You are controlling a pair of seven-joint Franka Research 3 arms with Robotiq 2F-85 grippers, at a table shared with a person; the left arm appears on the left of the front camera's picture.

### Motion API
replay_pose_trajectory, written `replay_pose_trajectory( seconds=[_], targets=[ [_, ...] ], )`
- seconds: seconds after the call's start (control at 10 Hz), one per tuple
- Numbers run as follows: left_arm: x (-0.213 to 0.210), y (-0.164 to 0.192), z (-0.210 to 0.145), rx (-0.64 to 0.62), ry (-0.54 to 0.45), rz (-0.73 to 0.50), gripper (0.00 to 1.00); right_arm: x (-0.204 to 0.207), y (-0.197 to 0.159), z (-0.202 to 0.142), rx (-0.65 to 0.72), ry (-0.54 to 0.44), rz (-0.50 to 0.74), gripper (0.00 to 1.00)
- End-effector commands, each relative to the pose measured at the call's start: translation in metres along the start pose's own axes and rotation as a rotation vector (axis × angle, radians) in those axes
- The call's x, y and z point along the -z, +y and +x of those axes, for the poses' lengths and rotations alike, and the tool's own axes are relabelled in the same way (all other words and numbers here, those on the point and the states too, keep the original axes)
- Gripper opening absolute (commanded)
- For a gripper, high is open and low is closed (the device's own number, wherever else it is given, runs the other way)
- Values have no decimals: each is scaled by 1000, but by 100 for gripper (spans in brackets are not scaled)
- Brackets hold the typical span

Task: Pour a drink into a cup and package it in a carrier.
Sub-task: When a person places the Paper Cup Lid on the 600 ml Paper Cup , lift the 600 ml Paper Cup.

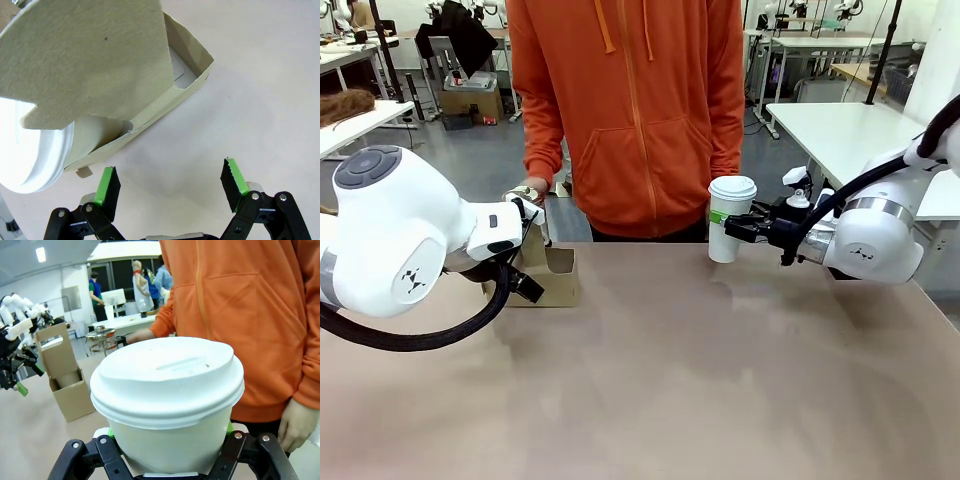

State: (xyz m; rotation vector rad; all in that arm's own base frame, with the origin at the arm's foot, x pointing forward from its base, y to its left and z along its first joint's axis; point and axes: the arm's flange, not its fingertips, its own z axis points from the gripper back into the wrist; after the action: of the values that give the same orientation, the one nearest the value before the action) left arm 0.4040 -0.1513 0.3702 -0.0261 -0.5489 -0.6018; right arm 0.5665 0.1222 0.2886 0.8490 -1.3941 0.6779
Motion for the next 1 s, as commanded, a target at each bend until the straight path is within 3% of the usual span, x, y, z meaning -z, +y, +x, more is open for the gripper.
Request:
replay_pose_trajectory(
  seconds=[0.0,0.3,0.5,0.7,0.9],
  targets=[
    [0,0,0,0,-1,-2,100,-8,2,38,12,-27,9,80],
    [0,0,0,0,-1,-2,100,-36,18,139,-16,-40,24,80],
    [0,0,0,0,-1,-2,100,-58,48,199,-73,-33,45,80],
    [0,0,0,0,-1,-2,100,-69,76,231,-107,-24,83,80],
    [0,0,0,0,-1,-2,100,-66,84,239,-100,-23,86,80]
  ],
)
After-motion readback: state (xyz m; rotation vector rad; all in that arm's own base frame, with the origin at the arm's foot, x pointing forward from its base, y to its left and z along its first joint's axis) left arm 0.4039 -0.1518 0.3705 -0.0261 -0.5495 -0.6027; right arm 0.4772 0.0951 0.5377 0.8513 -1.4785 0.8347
